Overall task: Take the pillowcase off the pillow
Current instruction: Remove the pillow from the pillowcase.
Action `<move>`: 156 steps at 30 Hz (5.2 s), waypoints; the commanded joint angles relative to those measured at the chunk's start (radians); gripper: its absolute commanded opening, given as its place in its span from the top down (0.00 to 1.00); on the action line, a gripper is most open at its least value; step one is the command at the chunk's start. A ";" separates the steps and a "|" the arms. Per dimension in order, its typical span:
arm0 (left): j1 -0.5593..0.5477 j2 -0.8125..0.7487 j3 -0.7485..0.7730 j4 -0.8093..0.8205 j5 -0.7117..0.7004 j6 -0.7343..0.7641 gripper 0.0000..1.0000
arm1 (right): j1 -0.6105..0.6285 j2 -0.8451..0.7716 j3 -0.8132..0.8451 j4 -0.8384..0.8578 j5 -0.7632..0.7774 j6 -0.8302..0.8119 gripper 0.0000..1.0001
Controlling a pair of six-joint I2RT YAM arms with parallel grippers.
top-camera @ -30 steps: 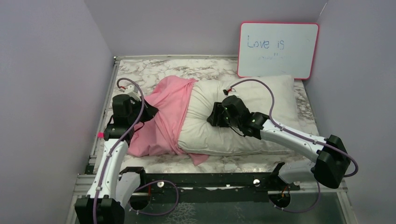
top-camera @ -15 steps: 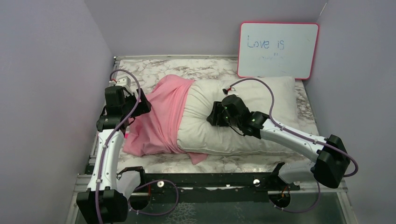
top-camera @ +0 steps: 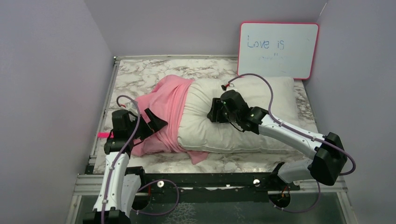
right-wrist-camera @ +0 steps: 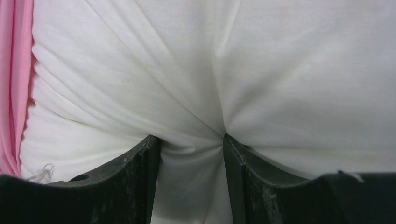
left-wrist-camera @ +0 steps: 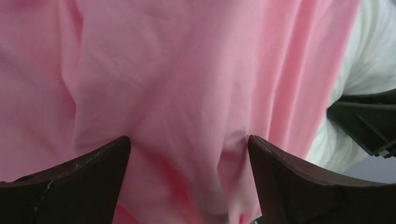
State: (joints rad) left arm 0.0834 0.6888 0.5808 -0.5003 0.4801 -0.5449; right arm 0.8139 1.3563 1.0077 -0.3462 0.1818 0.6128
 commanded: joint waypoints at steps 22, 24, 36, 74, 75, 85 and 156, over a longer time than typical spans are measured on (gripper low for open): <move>0.001 -0.014 0.259 -0.163 -0.353 0.088 1.00 | -0.249 -0.007 -0.019 -0.118 -0.105 -0.106 0.46; 0.001 0.028 0.324 -0.181 -0.432 0.140 1.00 | -0.257 -0.012 -0.032 -0.124 -0.095 -0.107 0.46; 0.003 0.135 0.487 -0.213 -0.824 0.324 1.00 | -0.287 -0.050 -0.057 -0.140 -0.080 -0.113 0.46; 0.003 0.115 0.327 -0.154 -0.274 0.240 0.95 | 0.533 0.482 -0.455 2.130 0.693 -2.039 0.47; 0.002 0.108 0.326 -0.158 -0.271 0.233 0.75 | 0.533 0.461 -0.453 2.112 0.698 -2.001 0.55; 0.001 0.008 0.398 -0.244 -0.275 0.083 0.01 | 0.507 -0.039 -0.293 0.872 0.516 -1.166 0.99; 0.003 -0.004 0.427 -0.305 -0.816 0.190 1.00 | 0.300 -0.281 -0.230 -0.078 0.333 -0.602 0.99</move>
State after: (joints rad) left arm 0.0753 0.6777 0.9592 -0.8116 -0.1314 -0.4282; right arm 1.1374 1.0958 0.8062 -0.2256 0.4957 -0.0254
